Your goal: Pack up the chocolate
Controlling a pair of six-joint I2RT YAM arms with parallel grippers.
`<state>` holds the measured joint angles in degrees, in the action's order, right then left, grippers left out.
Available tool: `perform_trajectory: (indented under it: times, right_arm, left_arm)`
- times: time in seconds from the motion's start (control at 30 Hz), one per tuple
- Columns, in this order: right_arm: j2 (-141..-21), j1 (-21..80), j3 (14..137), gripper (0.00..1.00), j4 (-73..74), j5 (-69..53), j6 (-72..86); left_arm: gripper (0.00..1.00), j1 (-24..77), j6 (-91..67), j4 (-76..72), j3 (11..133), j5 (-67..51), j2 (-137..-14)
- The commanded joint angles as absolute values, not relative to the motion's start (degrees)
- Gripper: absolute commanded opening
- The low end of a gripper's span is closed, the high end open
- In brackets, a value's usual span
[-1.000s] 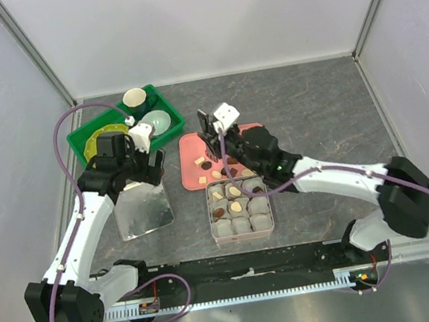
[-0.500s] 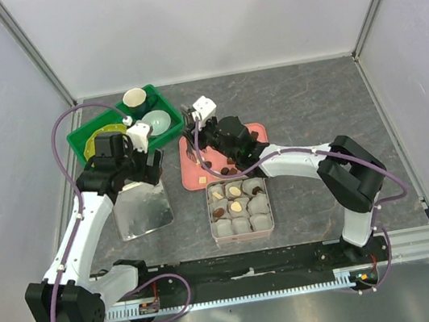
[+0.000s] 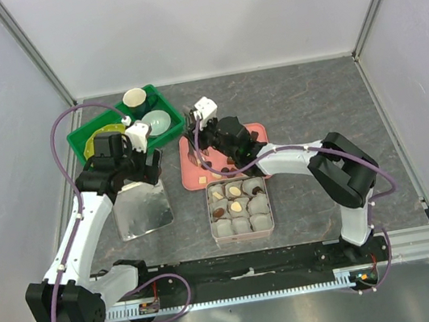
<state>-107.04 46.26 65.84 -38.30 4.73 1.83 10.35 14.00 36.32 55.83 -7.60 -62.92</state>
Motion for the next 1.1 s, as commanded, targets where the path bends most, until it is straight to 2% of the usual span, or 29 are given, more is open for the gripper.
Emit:
perform_trajectory:
  times: [0.0,0.27,0.4,0.6,0.87,1.07]
  right_arm:
    - [-108.3,45.7,66.4,0.51,-41.4,3.4,3.3]
    - [-109.1,45.4,66.1,0.48,-41.2,1.7,4.5]
    - [-108.2,45.3,67.1,0.4,-40.5,1.4,3.9]
    - [-104.2,45.4,69.4,0.36,-38.1,2.1,0.5]
    - [-91.5,45.4,66.8,0.34,-35.3,4.1,-3.6]
    - [-78.1,45.4,55.2,0.34,-28.8,4.8,-1.8]
  left_arm:
    - [0.99,10.0,16.0,35.2,56.2,-7.3,-62.0]
    - [0.99,9.9,16.2,35.2,56.4,-7.2,-62.1]
    - [0.99,9.9,16.1,35.5,56.6,-7.4,-62.1]
    - [0.99,9.8,16.0,35.7,56.6,-7.7,-62.1]
    - [0.98,9.9,16.0,35.9,56.7,-7.8,-61.7]
    - [0.98,9.9,15.9,35.9,56.7,-8.2,-61.7]
